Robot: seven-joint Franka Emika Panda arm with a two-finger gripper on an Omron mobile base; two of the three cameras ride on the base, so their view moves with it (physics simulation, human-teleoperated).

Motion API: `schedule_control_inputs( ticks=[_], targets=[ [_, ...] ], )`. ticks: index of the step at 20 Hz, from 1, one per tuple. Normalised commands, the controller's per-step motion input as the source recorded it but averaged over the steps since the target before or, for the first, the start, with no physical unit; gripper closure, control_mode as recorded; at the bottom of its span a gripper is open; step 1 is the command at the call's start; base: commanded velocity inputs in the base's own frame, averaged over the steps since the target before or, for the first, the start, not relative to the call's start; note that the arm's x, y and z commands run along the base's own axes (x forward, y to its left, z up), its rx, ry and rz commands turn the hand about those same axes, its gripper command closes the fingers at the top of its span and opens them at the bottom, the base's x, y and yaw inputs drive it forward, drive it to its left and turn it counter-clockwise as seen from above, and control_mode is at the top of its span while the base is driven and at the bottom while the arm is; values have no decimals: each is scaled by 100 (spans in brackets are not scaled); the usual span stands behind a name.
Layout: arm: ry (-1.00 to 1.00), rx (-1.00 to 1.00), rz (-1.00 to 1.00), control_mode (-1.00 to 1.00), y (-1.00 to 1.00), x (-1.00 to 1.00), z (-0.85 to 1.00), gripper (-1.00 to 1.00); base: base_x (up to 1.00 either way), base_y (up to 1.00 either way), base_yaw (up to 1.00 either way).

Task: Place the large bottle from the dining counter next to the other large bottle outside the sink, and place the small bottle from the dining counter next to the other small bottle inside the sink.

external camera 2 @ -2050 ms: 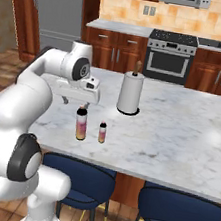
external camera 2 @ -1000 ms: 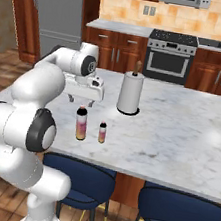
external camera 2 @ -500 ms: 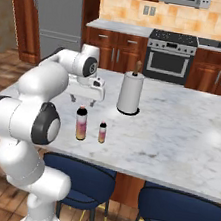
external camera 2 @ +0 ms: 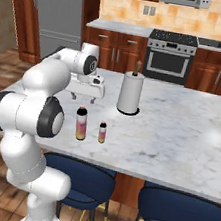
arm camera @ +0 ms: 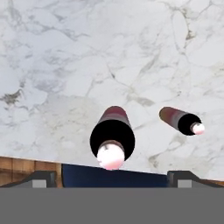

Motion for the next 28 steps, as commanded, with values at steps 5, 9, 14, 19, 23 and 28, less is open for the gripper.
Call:
schedule_control_inputs(
  ticks=[5, 9, 14, 19, 23, 28],
  targets=[
    [0, -2, 0, -100, 1, 30, -3, -100, 0, 0, 0],
    [0, -1, 0, -100, 0, 13, -2, -100, 0, 0, 0],
    [0, 0, 0, -100, 0, 0, -17, -100, 0, 0, 0],
    [0, 0, 0, -100, 0, -7, -30, -100, 0, 0, 0],
    [0, 0, 0, -100, 0, -19, -14, -100, 0, 0, 0],
    [0, 0, 0, -100, 0, -25, 0, -100, 0, 0, 0]
  ],
)
